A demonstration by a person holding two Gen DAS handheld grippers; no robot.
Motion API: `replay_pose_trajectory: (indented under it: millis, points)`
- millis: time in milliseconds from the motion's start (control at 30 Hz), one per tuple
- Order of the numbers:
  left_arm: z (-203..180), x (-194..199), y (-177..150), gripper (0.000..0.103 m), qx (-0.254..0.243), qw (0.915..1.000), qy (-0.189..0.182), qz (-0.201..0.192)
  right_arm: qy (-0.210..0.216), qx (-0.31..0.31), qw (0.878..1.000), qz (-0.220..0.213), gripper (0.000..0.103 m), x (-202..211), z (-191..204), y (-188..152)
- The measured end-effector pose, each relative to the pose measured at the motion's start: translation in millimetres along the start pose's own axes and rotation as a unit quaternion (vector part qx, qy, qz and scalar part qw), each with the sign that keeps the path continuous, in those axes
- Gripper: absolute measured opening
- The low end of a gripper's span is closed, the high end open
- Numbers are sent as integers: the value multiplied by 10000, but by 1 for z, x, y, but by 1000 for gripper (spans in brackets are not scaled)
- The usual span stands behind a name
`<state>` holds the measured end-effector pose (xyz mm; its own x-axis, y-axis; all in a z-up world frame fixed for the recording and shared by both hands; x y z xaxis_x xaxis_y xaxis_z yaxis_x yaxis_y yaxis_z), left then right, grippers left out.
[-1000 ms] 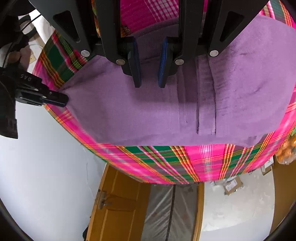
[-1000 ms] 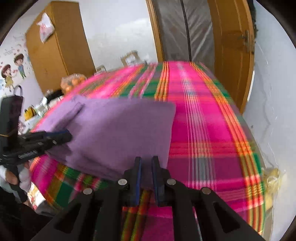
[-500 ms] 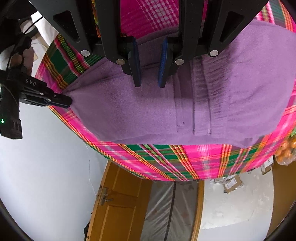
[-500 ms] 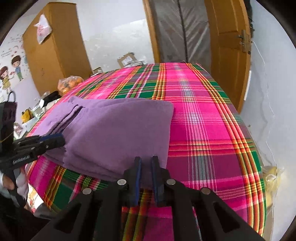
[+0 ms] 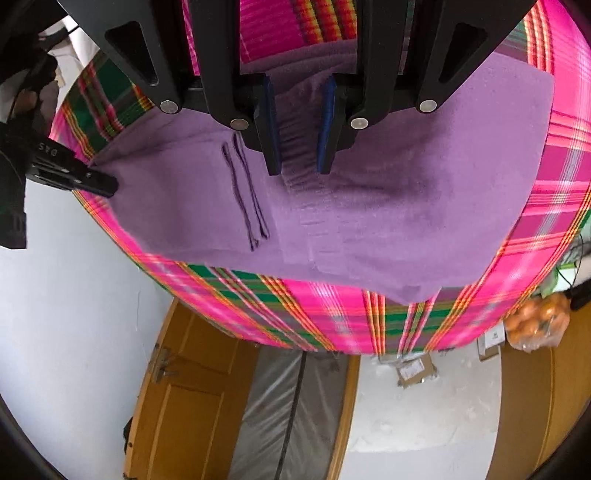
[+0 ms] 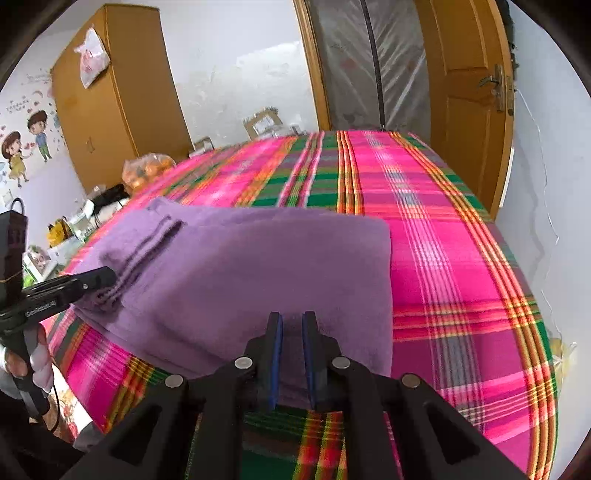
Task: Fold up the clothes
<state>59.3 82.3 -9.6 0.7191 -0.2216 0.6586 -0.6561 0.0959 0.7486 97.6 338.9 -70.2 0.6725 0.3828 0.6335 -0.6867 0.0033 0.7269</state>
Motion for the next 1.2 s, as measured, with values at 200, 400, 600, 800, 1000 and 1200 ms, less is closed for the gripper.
replay_pose_trajectory:
  millis: [200,400,600,800,1000,1200]
  points:
    - [-4,9,5,20,-9,9999,-93,-43,18,-30,10000,-51,11,-1,4,5]
    - [-30,9,3,20,-275,9986,-447,19,71,-75,9999,15,11,-7,7,5]
    - [-56,0,-4,20,-624,9957,-660,161,91,-107,9999,-2,11,-5,7,6]
    - [-58,-2,-8,20,-678,9957,-597,194,88,-175,9998,65,11,-8,0,5]
    - [-58,2,-3,20,-677,9957,-610,152,57,-255,9996,-94,11,-1,-5,11]
    - [-60,-5,-7,20,-717,9956,-558,238,40,-396,9992,-7,11,-4,-12,8]
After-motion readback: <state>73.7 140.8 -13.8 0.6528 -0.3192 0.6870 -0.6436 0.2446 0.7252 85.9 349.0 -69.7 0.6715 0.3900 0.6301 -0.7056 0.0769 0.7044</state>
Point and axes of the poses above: each gripper's, at about its wrist camera, not at the fingertips, and x roughly against the way its jaws point, z to its left, y to its top, the point moved 4 cm from there along -x, roughly the way its jaws point, and after that the axes turned 9 degrees about y, right-handed, at the moved point
